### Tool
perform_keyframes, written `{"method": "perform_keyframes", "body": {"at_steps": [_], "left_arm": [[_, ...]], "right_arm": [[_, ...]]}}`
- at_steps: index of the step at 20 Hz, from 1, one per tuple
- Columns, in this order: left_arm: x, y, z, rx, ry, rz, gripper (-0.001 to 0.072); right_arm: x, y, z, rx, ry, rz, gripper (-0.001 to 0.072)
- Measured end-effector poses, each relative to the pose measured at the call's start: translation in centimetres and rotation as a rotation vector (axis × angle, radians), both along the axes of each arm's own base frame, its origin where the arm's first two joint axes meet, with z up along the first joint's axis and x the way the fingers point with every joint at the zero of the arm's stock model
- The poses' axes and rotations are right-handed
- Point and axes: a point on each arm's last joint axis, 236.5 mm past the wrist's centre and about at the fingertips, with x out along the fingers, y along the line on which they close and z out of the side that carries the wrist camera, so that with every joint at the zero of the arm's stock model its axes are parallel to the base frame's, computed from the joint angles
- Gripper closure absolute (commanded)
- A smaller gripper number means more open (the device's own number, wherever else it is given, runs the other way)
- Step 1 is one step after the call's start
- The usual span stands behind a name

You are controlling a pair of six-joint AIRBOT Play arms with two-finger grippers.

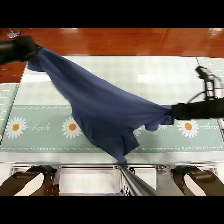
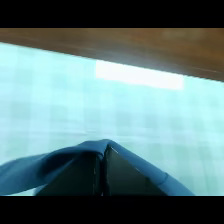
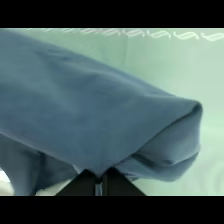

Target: Fold the shirts.

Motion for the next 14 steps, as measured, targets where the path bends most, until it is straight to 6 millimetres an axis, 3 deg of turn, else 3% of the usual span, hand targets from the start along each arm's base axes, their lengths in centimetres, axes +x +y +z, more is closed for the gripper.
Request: {"method": "perform_keyframes", "body": {"at_steps": [4, 5, 6, 7, 9, 11, 14], "left_arm": [[4.1, -2.0, -6.1, -0.061, 0.098, 0.018, 0.0662], [4.5, -2.5, -7.4, -0.072, 0.127, 0.018, 0.0479], [4.8, -3.0, -8.8, -0.083, 0.16, 0.018, 0.0011], [4.8, -3.3, -9.9, -0.1, 0.198, 0.024, 0.0003], [4.3, -3.5, -11.9, -0.129, 0.285, 0.037, 0.0004], [3.1, -2.3, -13.3, -0.127, 0.378, 0.044, 0.0005], [0.0, 1.6, -14.8, -0.084, 0.517, 0.034, 0.0006]], "right_arm": [[6.2, 0.0, -6.2, 0.013, 0.038, -0.079, 0.0685], [7.7, 0.1, -7.4, 0.016, 0.05, -0.094, 0.0682], [9.0, 0.0, -8.5, 0.017, 0.063, -0.106, 0.0494], [10.0, -0.1, -9.3, 0.02, 0.082, -0.121, 0.0088], [12.1, -0.6, -10.1, 0.031, 0.114, -0.152, 0.0079], [13.3, -2.3, -9.4, 0.035, 0.137, -0.173, 0.0079], [13.3, -8.2, -7.1, -0.008, 0.161, -0.219, 0.0086]]}}
